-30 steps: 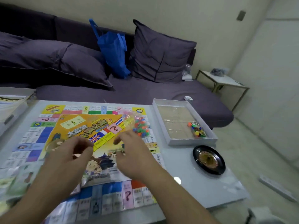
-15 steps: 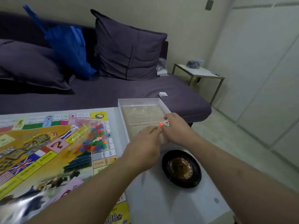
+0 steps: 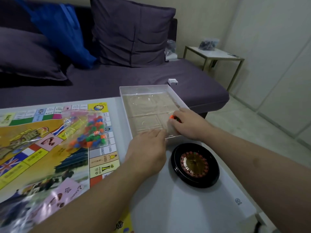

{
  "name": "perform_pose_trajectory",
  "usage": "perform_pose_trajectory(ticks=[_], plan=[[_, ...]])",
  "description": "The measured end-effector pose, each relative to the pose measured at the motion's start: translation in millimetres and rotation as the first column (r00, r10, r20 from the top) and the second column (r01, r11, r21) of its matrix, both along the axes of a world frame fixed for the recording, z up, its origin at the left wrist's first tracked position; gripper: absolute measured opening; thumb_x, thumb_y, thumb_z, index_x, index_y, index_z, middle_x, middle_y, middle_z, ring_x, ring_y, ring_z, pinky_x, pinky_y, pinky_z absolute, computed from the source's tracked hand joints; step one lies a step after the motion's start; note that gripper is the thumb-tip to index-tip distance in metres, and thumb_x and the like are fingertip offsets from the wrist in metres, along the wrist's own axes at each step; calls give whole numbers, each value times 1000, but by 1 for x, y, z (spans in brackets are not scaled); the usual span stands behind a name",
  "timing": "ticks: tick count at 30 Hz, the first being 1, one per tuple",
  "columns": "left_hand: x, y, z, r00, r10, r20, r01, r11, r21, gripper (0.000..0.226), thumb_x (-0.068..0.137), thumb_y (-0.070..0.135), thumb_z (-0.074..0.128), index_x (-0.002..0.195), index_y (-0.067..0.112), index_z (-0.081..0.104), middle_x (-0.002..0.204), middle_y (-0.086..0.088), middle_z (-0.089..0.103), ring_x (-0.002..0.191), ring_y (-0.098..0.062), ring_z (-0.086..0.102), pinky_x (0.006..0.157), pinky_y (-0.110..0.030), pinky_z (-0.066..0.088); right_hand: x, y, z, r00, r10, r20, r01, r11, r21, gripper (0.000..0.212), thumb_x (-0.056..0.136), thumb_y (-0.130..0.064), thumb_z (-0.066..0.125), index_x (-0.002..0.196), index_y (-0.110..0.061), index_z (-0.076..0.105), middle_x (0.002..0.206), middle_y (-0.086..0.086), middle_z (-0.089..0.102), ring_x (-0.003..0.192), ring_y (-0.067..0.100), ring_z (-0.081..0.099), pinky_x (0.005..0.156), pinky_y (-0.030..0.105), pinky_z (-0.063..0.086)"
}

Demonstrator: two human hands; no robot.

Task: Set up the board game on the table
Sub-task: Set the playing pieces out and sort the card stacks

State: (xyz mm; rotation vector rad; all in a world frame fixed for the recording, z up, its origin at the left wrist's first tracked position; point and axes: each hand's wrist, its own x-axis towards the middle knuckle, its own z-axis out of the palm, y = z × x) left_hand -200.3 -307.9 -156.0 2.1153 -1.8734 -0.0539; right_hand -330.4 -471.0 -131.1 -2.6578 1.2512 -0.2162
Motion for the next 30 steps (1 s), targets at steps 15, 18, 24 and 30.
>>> perform_pose_trajectory(ticks=[15,18,24,30], plan=[[-3,2,7,1000,-5,29,5,1000,4,37,110,38,32,141,28,50,140,6,61,127,-23,55,102,-38,41,-1,14,7,934,-143,328,127,989,71,20,99,-40,68,88,-24,64,83,-7,64,76,4,59,61,19,40],[-3,2,8,1000,-3,25,2,1000,19,37,110,38,31,141,28,51,141,5,61,128,-24,54,103,-38,40,4,9,10,827,-269,494,181,959,219,19,100,-40,68,92,-23,70,83,-4,70,77,7,65,64,23,47],[1,2,20,960,22,-279,0,997,77,40,111,40,33,143,26,52,149,2,56,136,-23,51,110,-39,41,12,7,31,474,-459,752,88,874,478,28,99,-34,71,87,-8,74,78,8,68,70,21,65,65,39,59],[37,17,55,349,30,-937,-481,863,-152,24,101,10,47,105,15,70,114,-4,71,114,-22,64,107,-45,49,21,98,35,717,-3,697,-96,990,103,20,100,-30,69,91,-12,67,79,3,70,72,17,66,68,32,53]])
